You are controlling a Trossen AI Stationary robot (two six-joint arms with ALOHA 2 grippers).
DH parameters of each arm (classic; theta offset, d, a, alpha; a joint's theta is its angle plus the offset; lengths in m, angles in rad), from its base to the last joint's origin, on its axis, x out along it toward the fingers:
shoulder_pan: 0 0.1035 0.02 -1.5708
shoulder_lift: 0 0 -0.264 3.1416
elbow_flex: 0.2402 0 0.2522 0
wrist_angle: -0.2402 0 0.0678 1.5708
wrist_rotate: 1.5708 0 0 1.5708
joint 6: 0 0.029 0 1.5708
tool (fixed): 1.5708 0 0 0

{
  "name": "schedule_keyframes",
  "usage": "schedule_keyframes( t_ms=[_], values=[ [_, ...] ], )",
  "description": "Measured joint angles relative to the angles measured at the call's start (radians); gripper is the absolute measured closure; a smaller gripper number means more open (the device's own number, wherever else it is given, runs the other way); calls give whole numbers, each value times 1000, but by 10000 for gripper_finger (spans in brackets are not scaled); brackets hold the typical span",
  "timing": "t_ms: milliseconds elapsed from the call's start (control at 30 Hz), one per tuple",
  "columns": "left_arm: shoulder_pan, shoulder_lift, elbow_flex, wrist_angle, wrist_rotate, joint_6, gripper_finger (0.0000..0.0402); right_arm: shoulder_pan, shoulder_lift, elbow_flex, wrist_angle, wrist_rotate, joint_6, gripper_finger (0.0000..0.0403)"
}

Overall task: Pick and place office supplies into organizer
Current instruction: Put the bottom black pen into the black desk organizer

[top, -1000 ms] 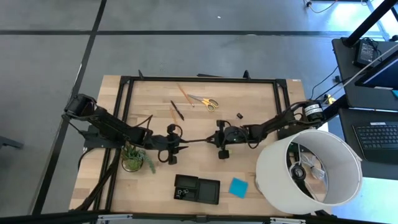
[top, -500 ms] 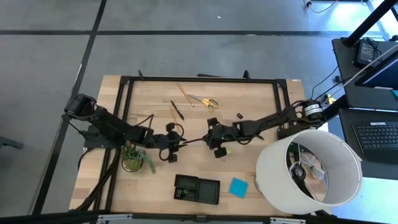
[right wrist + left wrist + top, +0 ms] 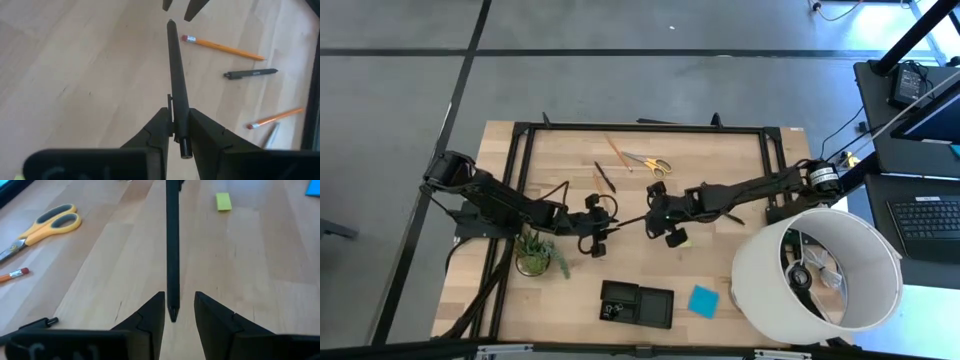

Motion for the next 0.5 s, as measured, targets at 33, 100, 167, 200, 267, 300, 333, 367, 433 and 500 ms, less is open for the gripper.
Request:
schedule_keyframes(
  t_ms=[33,100,167,200,267,300,333,367,433,500],
  values=[
    [0,0,0,1,-3,0,300,0,0,18,-31,0,-2,337],
    [0,0,0,1,-14,0,297,-3,0,54,-89,0,-6,337],
    [0,-4,0,1,-24,0,293,-4,0,87,-146,0,-7,337],
    [0,-7,0,1,-32,2,292,-4,0,101,-175,0,-7,337],
    [0,-19,0,1,-45,9,288,-4,0,120,-234,0,-24,337],
    [1,-27,0,3,-46,17,287,-4,0,128,-262,0,-29,337],
    [1,-35,0,10,-48,26,286,-4,0,136,-282,0,-32,336],
    [3,-41,0,25,-51,37,284,-4,0,142,-287,0,-33,336],
    [13,-54,0,57,-53,57,282,-4,0,148,-293,0,-49,336],
    [29,-60,0,100,-53,73,281,-4,0,151,-298,0,-74,336]
  ],
)
